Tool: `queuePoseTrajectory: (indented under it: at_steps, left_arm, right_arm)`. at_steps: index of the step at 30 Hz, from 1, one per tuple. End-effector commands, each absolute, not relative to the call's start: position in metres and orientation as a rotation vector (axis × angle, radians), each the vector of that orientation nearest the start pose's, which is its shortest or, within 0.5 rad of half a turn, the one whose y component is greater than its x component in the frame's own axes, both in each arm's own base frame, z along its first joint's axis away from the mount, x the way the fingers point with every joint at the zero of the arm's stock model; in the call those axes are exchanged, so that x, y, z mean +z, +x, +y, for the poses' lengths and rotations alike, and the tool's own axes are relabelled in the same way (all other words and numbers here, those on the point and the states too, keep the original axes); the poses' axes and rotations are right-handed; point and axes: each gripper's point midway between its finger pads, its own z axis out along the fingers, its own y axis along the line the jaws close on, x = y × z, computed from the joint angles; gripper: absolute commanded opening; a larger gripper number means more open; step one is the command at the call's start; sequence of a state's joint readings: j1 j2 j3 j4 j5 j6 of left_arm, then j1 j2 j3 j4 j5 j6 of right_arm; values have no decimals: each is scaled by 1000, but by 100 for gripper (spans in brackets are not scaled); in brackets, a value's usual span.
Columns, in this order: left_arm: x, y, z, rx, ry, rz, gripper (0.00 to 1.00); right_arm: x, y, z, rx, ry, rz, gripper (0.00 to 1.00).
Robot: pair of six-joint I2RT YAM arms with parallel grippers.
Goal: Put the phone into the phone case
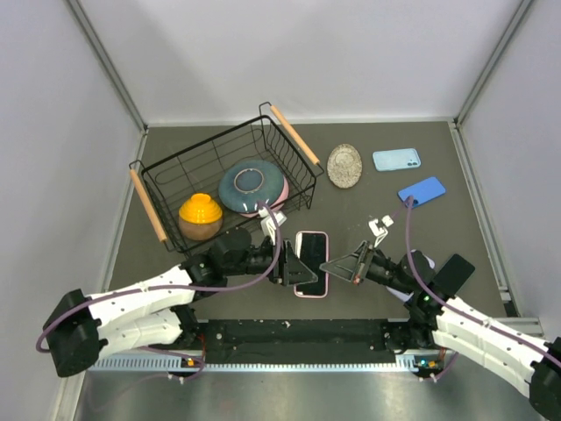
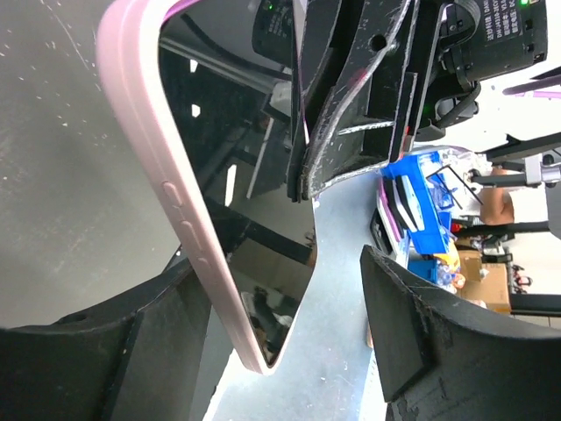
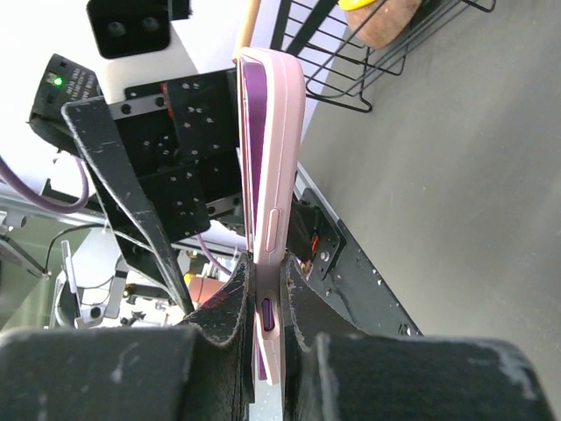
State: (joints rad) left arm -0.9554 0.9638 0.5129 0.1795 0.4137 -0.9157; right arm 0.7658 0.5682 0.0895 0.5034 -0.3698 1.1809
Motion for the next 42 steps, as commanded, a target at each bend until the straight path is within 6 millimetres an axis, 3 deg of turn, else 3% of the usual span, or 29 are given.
queuePoseTrajectory:
  at_steps: [1, 7, 8, 11, 12, 15, 18, 22, 32, 34, 36, 38, 41, 42]
  left_arm:
    - [213, 102, -333, -1693, 424, 2055, 73]
    - [222, 102, -335, -1738, 416, 1999, 65]
    - [222, 102, -335, -1741, 414, 2001, 53]
    - [223, 99, -338, -1764, 439, 2003, 28]
    - [221, 98, -339, -1764, 456, 2009, 22]
    - [222, 91, -339, -1800, 503, 2004, 7]
    - [224, 84, -339, -1834, 541, 1999, 0]
    - [230, 77, -337, -1858, 593, 1980, 0]
    - [230, 65, -331, -1856, 715, 1966, 0]
    - [228, 70, -332, -1822, 707, 1974, 0]
    - [209, 76, -328, -1725, 676, 2083, 0]
    - [203, 89, -328, -1615, 631, 2134, 0]
    - [199, 95, -323, -1572, 616, 2157, 0]
    - [199, 98, -322, -1570, 603, 2160, 0]
  right_arm:
    - [243, 115, 255, 1857, -54, 1625, 0]
    - [247, 113, 255, 1876, -58, 1614, 0]
    - [247, 112, 255, 1880, -63, 1616, 0]
    - [248, 110, 255, 1876, -88, 1609, 2]
    - [246, 111, 256, 1868, -89, 1619, 6]
    - [247, 117, 255, 1809, -96, 1617, 36]
    - [248, 126, 256, 1717, -119, 1639, 52]
    - [263, 132, 256, 1639, -173, 1618, 54]
    - [276, 139, 261, 1576, -254, 1587, 46]
    - [281, 138, 260, 1579, -262, 1572, 42]
    - [290, 135, 259, 1594, -275, 1523, 38]
    - [296, 128, 257, 1625, -297, 1466, 36]
    - [305, 121, 253, 1661, -310, 1392, 14]
    - [305, 120, 254, 1668, -319, 1387, 1]
